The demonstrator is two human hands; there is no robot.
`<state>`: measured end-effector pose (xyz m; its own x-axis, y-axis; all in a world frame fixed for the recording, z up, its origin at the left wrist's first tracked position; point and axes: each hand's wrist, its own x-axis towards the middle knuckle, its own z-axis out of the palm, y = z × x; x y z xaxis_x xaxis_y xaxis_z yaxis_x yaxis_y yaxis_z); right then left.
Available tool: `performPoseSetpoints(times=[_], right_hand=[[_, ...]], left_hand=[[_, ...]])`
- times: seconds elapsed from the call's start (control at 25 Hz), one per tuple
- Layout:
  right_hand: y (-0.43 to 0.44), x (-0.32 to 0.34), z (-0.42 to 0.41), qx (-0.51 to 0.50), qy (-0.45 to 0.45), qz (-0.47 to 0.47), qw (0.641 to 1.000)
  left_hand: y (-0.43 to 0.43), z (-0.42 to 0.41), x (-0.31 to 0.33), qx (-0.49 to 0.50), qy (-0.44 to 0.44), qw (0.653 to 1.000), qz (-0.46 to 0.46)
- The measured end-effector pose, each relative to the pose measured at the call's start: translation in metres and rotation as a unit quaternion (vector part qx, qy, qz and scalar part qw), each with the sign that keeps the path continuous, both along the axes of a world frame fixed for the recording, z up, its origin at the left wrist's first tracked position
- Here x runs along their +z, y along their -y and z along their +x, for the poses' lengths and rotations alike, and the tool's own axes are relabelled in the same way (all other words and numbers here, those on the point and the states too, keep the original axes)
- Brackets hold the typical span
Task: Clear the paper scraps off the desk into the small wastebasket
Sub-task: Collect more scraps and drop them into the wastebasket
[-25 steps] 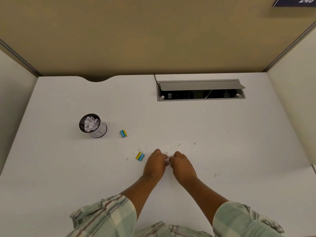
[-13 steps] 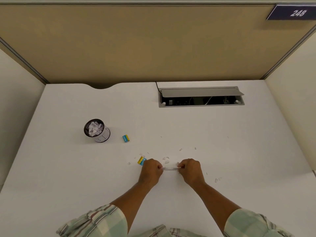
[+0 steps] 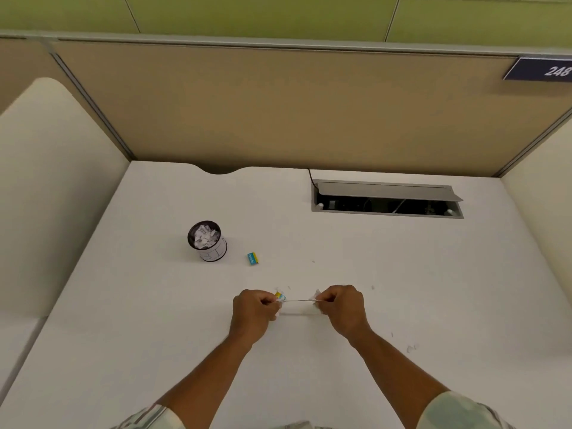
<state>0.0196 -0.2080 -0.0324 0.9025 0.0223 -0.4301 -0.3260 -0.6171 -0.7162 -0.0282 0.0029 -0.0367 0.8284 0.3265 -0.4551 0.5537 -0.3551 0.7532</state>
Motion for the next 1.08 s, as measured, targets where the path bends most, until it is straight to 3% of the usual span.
performPoseSetpoints(times=[0.24,0.52,0.68,0.88,1.08], right_hand=[[-0.059,0.024,0.029,0.032,0.019,0.025,0.999],[-0.197,0.053,0.082,0.14,0.096,0.026,0.985],[-0.266,0.057,0.106,0.222,0.132,-0.043,0.965],[-0.307,0.04,0.121,0.368,0.107,-0.19,0.904],[-0.312,0.034,0.125,0.406,0.112,-0.227,0.878]], left_hand=[[-0.069,0.001,0.023,0.117,0.038,0.992,0.011],[-0.152,0.016,0.049,0.236,0.091,0.968,-0.01],[-0.19,0.022,0.05,0.277,0.111,0.954,-0.027],[-0.22,0.027,0.04,0.288,0.117,0.95,-0.033],[-0.226,0.038,0.031,0.278,0.106,0.955,-0.016]])
